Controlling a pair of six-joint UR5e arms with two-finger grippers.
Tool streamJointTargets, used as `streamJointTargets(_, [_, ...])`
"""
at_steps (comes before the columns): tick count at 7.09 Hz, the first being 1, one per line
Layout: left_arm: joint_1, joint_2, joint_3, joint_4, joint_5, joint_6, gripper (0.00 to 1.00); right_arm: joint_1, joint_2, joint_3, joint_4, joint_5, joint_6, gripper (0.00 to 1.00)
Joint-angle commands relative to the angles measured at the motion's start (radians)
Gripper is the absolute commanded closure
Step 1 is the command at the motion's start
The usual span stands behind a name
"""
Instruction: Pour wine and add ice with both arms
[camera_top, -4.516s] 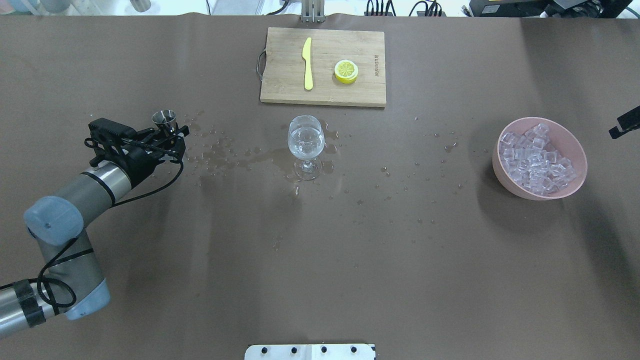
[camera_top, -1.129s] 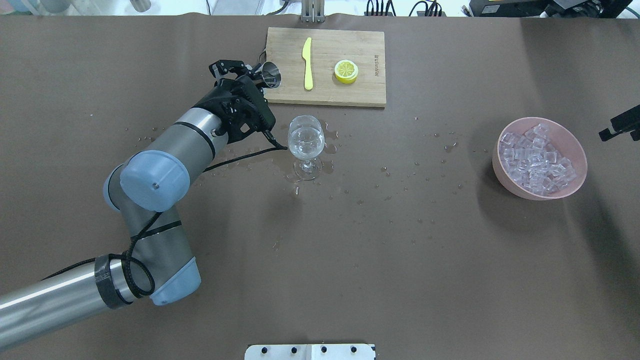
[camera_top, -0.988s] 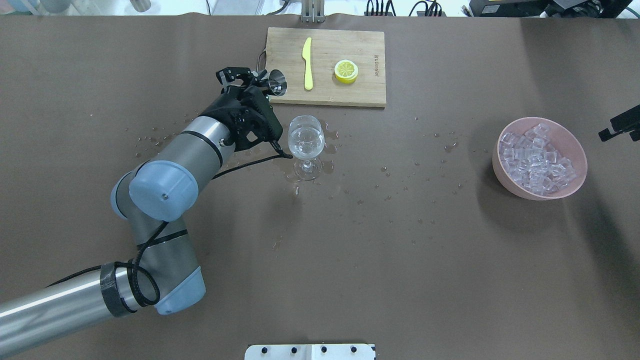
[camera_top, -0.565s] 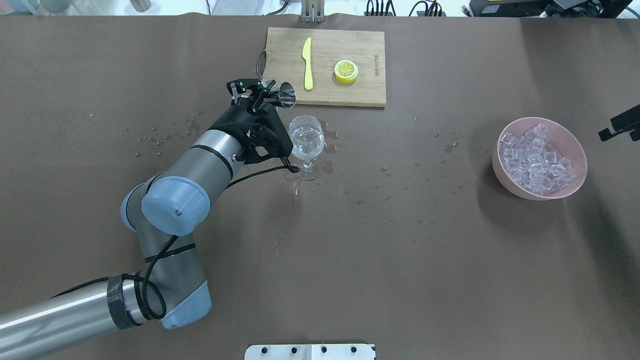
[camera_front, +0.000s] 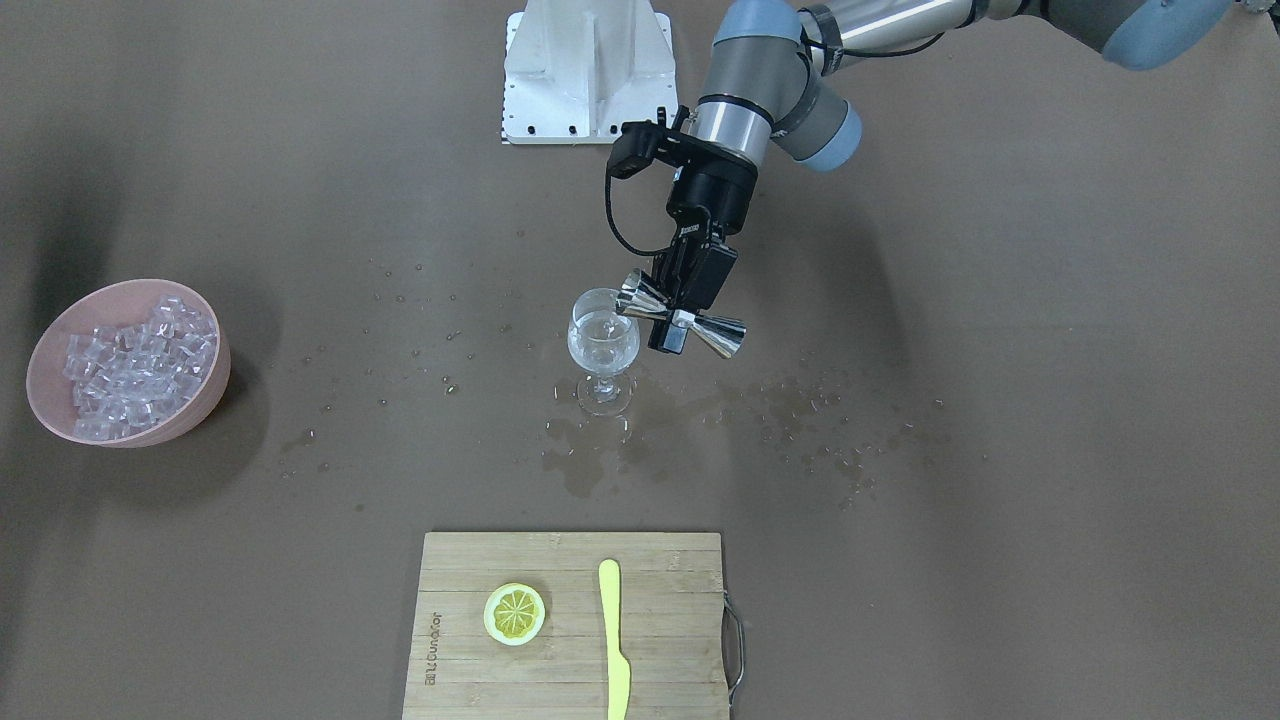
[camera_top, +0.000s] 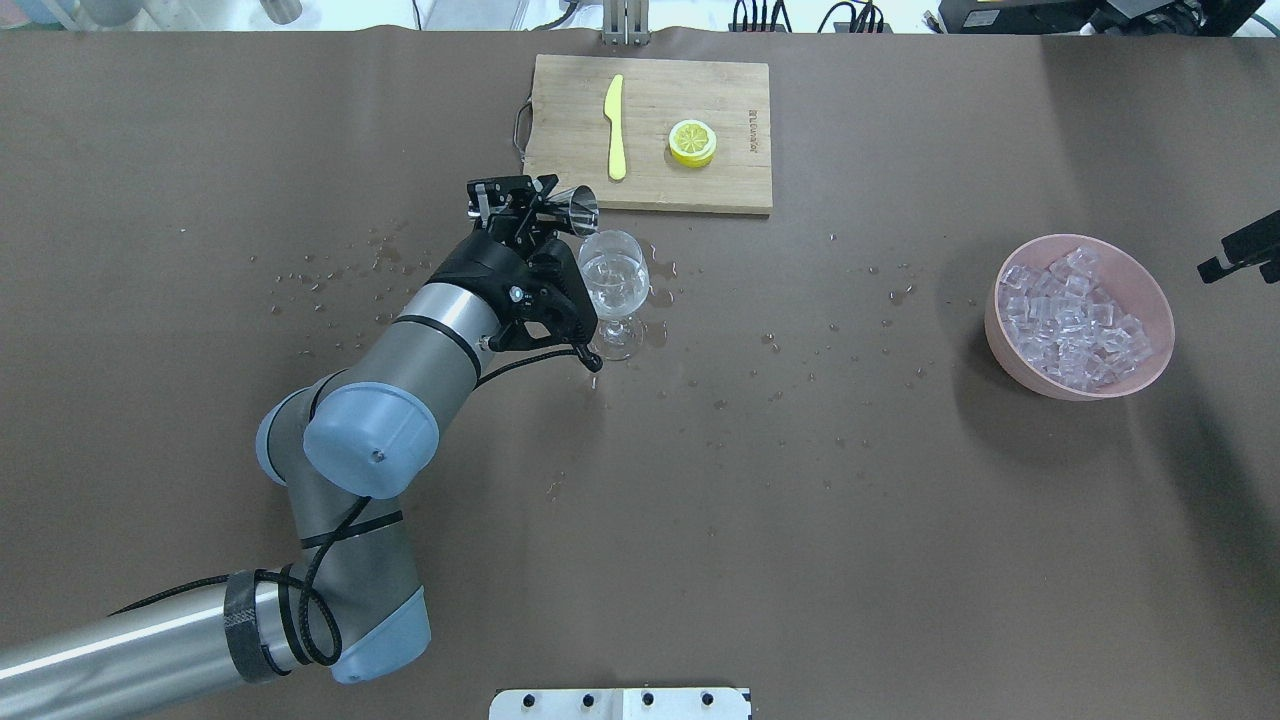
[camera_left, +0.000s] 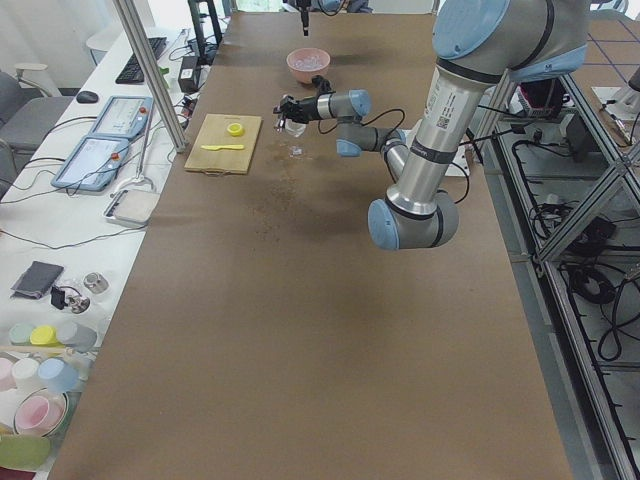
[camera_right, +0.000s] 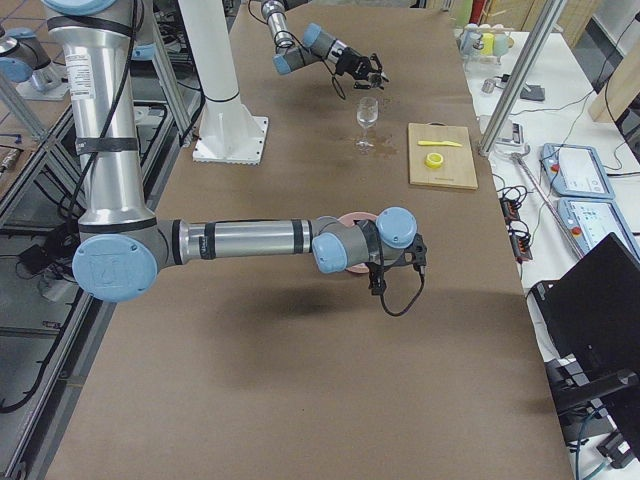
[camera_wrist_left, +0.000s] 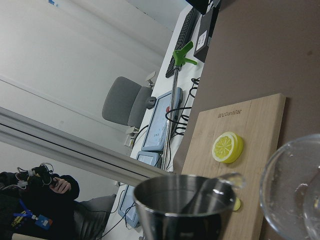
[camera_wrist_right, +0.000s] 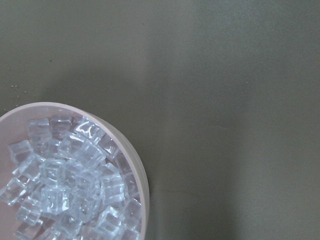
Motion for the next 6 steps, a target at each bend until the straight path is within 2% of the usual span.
streamJointTargets(1, [0.007, -0.016, 0.003, 0.002, 0.021, 0.084, 1.0, 0.0, 0.0, 0.0, 0.0, 0.0, 0.0, 0.0])
streamJointTargets(6, [0.007, -0.053, -0.006, 0.107, 0.031, 0.239, 1.0, 0.0, 0.001, -0.002, 0.0, 0.018, 0.0, 0.0])
